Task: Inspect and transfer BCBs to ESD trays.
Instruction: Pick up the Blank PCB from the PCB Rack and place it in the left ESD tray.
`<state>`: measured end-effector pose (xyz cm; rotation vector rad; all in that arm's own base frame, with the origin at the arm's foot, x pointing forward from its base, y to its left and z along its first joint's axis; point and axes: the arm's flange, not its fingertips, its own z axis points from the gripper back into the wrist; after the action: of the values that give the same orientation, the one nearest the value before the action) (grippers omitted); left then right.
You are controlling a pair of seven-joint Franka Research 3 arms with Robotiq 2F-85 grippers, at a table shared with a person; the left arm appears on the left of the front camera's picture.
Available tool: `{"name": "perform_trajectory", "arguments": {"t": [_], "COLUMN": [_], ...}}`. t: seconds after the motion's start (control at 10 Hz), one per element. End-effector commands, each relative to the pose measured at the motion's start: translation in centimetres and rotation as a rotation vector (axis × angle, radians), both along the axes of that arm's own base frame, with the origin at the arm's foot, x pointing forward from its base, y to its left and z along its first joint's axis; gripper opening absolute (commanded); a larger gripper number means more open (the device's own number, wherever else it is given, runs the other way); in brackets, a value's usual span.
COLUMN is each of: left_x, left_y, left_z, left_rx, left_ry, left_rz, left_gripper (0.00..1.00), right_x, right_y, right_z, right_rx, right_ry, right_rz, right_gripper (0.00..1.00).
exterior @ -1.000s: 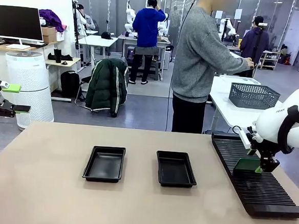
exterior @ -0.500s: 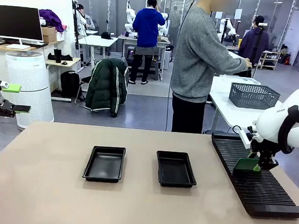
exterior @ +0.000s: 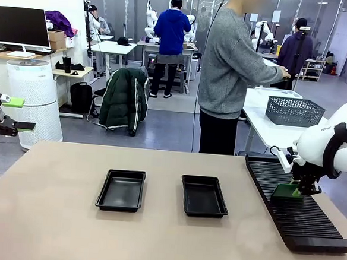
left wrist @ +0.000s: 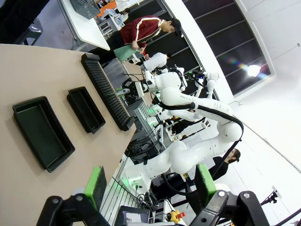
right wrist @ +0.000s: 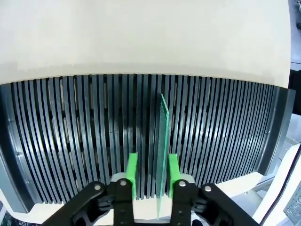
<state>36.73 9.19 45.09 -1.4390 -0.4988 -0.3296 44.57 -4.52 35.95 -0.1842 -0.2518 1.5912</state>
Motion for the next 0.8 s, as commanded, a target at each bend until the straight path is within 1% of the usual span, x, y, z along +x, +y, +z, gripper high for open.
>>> {"name": "perform_trajectory", "arguments": {"t": [0.0,0.7], "left_x": [-0.01,-0.01], "left_y": [0.11,0.11], "left_z": [0.06,0.06], "left_rx": [-0.006,-0.006], "left_ry": [0.007,0.007], "left_rz": [0.005,0.005], "left_gripper": [1.00,1.00], "right_x": [-0.46,0.03], "right_y": [0.15,0.11], "right_z": [-0.19,-0.20], "right_rx": [-0.009,-0.008], "right_ry": [-0.004,0.002], "right_rz": [-0.014,-0.024], "right_gripper": [0.28,0.03]}}
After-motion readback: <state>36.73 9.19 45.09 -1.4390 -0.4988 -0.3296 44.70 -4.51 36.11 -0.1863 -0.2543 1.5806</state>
